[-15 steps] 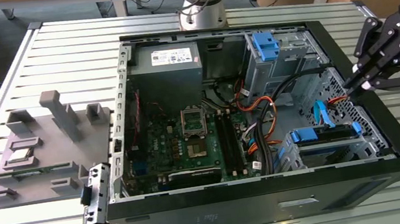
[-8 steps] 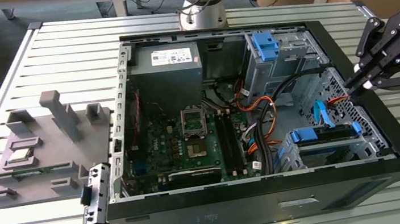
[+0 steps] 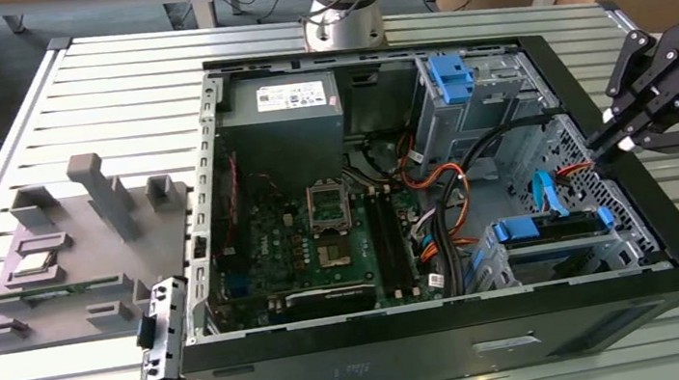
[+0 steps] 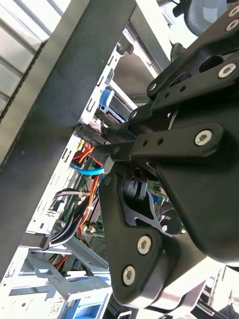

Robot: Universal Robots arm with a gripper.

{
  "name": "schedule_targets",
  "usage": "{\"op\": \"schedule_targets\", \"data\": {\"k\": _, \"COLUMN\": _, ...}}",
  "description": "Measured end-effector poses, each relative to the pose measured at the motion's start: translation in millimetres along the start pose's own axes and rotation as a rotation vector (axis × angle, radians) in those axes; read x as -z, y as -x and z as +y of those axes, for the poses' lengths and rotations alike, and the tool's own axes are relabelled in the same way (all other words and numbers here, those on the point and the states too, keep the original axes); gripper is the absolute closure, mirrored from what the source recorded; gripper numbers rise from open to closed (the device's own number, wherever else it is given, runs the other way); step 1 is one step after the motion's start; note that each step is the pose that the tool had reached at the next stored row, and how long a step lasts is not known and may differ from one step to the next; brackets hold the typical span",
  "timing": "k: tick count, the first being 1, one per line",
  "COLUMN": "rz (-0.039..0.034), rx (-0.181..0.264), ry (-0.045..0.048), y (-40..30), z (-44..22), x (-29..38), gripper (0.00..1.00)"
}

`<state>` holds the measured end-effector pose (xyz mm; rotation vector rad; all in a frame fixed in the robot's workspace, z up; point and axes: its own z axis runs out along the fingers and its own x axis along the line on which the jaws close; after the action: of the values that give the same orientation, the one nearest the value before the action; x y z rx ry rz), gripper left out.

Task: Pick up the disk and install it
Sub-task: 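Insert the second disk wire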

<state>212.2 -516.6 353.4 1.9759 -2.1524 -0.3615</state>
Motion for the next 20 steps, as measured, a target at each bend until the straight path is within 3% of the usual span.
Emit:
{"op": "schedule_targets", "data": {"k": 9, "rz": 0.0073, "rx": -0.002, "ry": -0.0006, "y": 0.0, "z": -1.8, "x": -2.9, "gripper": 0.76}}
{"op": "schedule_targets", "data": {"k": 20, "rz": 0.0199, "rx": -0.006, "ry": 0.0031, "y": 0.7, "z": -10.7, "x": -3.8, "gripper": 0.76}}
